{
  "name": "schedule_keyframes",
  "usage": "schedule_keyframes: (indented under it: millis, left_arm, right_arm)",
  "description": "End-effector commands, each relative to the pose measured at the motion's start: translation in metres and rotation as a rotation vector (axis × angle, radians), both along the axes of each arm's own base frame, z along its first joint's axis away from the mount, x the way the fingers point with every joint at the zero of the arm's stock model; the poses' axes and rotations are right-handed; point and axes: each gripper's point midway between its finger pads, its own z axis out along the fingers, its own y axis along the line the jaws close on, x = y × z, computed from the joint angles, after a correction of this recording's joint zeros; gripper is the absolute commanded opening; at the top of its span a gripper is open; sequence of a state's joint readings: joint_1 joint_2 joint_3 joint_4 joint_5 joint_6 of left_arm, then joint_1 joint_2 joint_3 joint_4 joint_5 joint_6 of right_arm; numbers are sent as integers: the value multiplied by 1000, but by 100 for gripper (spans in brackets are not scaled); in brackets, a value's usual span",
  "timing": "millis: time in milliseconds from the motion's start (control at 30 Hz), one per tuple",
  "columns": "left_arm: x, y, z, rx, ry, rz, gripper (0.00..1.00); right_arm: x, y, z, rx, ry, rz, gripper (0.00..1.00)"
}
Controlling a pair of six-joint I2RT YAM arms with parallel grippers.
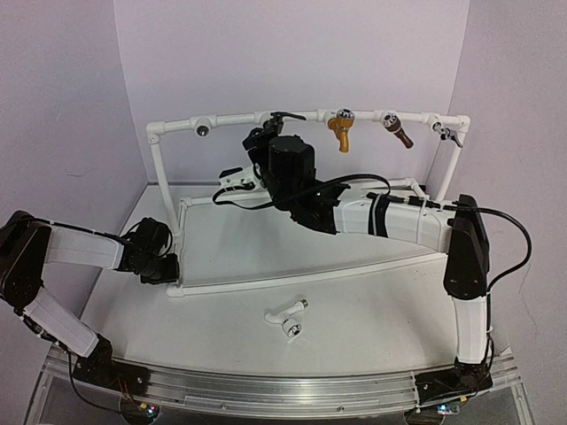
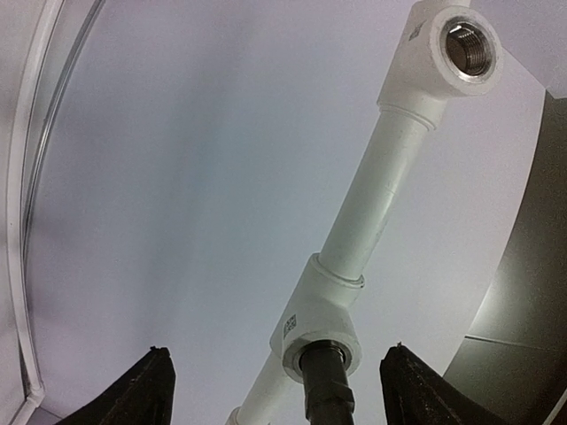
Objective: Install the water faucets
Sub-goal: Screw the water faucet onto the adaptor.
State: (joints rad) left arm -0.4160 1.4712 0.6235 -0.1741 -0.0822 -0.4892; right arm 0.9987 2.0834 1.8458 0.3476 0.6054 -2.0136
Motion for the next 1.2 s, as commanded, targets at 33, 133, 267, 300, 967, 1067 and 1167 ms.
schedule_keyframes:
  millis: [33, 133, 267, 300, 967, 1067, 1167]
  left_arm:
    - [-7, -61, 8, -185, 11, -217, 0]
    - [-7, -60, 7, -183, 13, -215, 0]
    - [-7, -60, 8, -185, 12, -214, 0]
    - [-8, -60, 8, -185, 12, -213, 0]
    - [-8, -61, 7, -186, 15, -216, 0]
    - [-8, -61, 7, -187, 15, -217, 0]
    - [-7, -61, 7, -187, 15, -219, 0]
  right_arm:
    - [-2, -20, 59, 69, -121, -51, 83]
    - [-1, -23, 60, 73, -120, -56, 81]
    - [0, -28, 55, 80, -113, -69, 73]
    - [2, -29, 53, 87, -111, -74, 69]
    - [18, -44, 49, 905, -145, -159, 15]
    - [16, -55, 60, 1284, -110, -145, 8]
    - [8, -75, 71, 1706, -62, -101, 2]
